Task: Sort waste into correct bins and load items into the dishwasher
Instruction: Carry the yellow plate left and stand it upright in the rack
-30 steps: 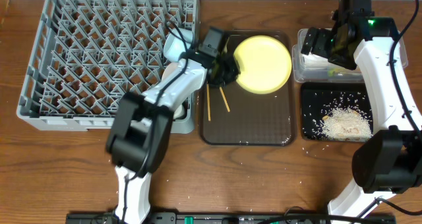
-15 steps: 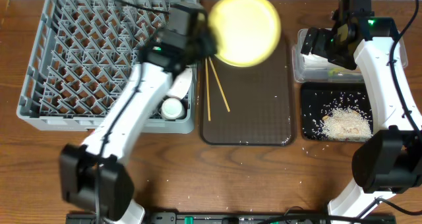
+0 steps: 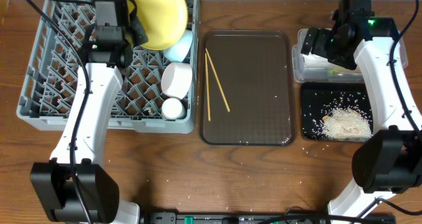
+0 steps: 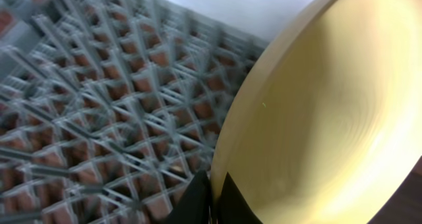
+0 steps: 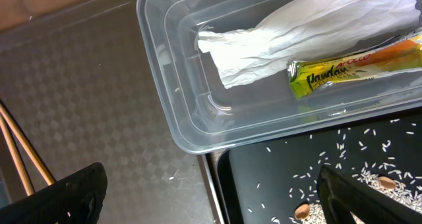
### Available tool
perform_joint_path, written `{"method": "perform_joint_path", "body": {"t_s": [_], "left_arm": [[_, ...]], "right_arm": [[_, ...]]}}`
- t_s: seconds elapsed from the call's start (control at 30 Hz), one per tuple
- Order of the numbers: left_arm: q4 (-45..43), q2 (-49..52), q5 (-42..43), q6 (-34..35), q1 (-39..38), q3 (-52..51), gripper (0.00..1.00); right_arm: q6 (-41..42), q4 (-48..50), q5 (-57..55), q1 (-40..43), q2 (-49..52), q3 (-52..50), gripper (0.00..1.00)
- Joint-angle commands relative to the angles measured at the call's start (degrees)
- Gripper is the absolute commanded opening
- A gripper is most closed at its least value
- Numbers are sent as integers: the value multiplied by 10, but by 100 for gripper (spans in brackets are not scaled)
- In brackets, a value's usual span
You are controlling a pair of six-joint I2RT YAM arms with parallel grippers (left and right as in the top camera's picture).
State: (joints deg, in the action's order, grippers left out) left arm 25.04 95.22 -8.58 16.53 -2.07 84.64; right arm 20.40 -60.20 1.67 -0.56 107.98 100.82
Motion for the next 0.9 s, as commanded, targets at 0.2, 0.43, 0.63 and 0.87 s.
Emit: {"method": "perform_joint_path", "body": {"t_s": [0.2,0.43,0.63,0.87], "left_arm": [[-141,-8,-78,-72,45,-105,8],[-176,-3,-119,-108,50,-128,7],[-179,7,-141,-118,50,-129,7],[-177,18,-147,-138,38,-129,7]], "right_arm": [[1,0,-3,-2,-11,3,99],[1,0,-3,-2,-11,3,99],[2,0,-3,-2,-11,3,99],[2,0,-3,-2,-11,3,99]]}}
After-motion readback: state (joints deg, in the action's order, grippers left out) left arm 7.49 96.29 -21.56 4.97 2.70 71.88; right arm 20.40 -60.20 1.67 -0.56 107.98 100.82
